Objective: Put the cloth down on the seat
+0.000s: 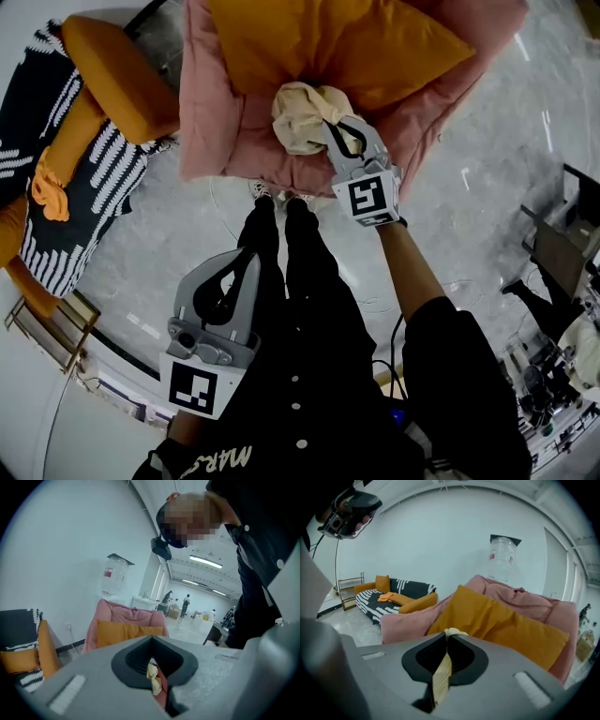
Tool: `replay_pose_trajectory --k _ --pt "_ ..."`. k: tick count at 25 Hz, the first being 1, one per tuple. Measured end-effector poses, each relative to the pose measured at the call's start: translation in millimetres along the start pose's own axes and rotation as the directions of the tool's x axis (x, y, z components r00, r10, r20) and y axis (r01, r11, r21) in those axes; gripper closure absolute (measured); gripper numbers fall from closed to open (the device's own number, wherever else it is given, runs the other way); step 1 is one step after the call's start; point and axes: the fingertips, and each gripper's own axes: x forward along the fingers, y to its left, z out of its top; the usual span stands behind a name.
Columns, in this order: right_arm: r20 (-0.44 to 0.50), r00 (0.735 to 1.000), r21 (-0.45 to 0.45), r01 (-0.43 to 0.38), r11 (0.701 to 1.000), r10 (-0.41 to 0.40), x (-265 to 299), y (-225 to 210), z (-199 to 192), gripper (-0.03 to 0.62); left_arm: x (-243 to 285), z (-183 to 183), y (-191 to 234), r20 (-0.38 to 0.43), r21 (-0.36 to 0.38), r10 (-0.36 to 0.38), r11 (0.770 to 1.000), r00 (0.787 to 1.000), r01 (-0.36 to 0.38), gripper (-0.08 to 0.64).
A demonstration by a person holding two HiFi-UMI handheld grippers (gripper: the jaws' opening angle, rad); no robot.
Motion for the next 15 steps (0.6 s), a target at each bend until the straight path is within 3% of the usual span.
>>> replay_pose_trajectory --k 8,15 --pt "-0.186 0.982 -0.055 -0.051 0.997 0.04 33 11 -77 0.558 12 -24 -1 -0.026 -0.032 -0.005 0.999 1.0 0.005 0.558" --pt "-0.219 0.975 -0.05 -0.049 0.998 0.037 41 13 -90 0.558 15 -35 -6 -0.04 -0.044 -0.029 0.999 0.999 0.028 0.558"
